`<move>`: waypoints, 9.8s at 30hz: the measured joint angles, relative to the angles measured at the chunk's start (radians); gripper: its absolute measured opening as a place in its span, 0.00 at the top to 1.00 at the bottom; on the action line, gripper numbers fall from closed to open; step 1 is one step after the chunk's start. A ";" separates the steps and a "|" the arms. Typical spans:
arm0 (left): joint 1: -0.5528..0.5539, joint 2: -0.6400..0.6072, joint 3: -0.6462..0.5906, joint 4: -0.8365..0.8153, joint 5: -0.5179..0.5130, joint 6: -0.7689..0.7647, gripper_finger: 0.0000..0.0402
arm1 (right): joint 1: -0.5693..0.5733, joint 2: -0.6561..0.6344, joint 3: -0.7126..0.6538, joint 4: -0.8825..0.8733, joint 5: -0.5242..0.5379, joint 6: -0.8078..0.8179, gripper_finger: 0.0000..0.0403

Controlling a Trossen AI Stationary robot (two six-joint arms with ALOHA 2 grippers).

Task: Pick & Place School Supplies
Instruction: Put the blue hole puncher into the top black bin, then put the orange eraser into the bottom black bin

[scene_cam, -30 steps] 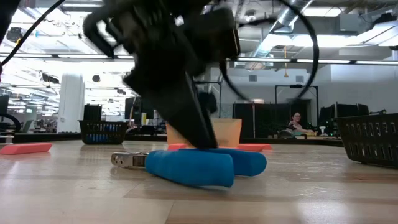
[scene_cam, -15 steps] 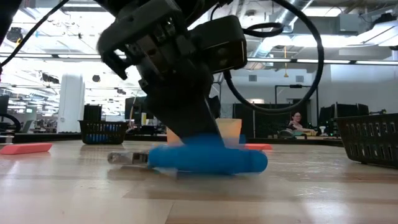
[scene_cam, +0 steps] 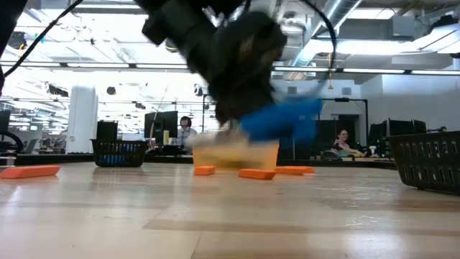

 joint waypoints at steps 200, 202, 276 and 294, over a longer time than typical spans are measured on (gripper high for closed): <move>0.198 -0.726 -0.634 0.708 -0.270 -0.323 0.71 | -0.206 -0.073 -1.293 0.348 -0.081 0.695 1.00; 0.198 -0.725 -0.634 0.708 -0.293 -0.325 0.71 | -0.237 -0.044 -1.293 0.340 -0.119 0.664 1.00; 0.195 -0.724 -0.634 0.677 -0.310 -0.325 0.71 | -0.285 0.218 -1.212 0.431 -0.190 0.619 1.00; 0.195 -0.724 -0.634 0.665 -0.311 -0.325 0.71 | -0.292 0.322 -1.213 0.480 -0.236 0.609 1.00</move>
